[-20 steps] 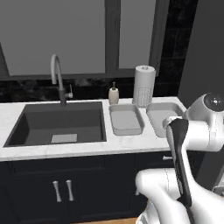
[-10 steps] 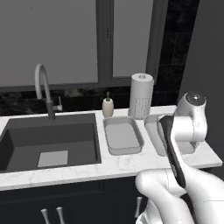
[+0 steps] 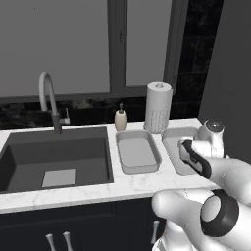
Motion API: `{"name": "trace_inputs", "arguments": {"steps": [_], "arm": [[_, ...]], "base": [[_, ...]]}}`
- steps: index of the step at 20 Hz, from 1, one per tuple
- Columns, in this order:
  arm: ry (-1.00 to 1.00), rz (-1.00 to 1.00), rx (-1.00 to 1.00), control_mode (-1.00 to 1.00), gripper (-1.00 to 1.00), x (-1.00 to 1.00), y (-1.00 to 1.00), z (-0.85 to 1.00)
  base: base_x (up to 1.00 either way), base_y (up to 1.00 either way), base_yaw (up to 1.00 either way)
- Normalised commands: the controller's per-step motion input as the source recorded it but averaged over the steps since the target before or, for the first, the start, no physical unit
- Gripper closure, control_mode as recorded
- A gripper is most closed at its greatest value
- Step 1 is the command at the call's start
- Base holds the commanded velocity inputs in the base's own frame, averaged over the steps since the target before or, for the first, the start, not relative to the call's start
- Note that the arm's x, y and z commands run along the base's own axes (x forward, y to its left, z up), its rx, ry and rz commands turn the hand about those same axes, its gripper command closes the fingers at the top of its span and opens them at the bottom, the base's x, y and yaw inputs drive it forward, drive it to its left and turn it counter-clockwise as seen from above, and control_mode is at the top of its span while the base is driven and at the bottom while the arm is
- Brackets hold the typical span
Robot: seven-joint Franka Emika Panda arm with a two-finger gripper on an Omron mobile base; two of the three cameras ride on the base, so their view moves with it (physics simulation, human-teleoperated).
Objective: Place one mushroom and one fish in each tupperware on the nearby counter, to pack two identical lunches.
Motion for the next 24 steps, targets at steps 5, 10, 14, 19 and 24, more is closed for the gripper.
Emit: {"name": "trace_inputs", "arguments": {"steps": [5,10,14,19,24], "arm": [[0.0,0.0,0.0,-1.0,-1.0,0.16,-0.09,-0.1],[0.11,-0.04,0.0,-1.0,-1.0,0.35,0.09,0.22],[0.25,-0.08,0.0,-1.0,-1.0,0.28,0.2,0.56],[0.19,0.0,0.02,-1.0,-1.0,-0.88,0.01,0.77],[0.14,0.01,0.0,-1.0,-1.0,-0.88,0.36,0.57]], "base": [[0.0,0.0,0.0],[0.0,0.0,0.0],[0.0,0.0,0.0],[0.0,0.0,0.0],[0.0,0.0,0.0]]}}
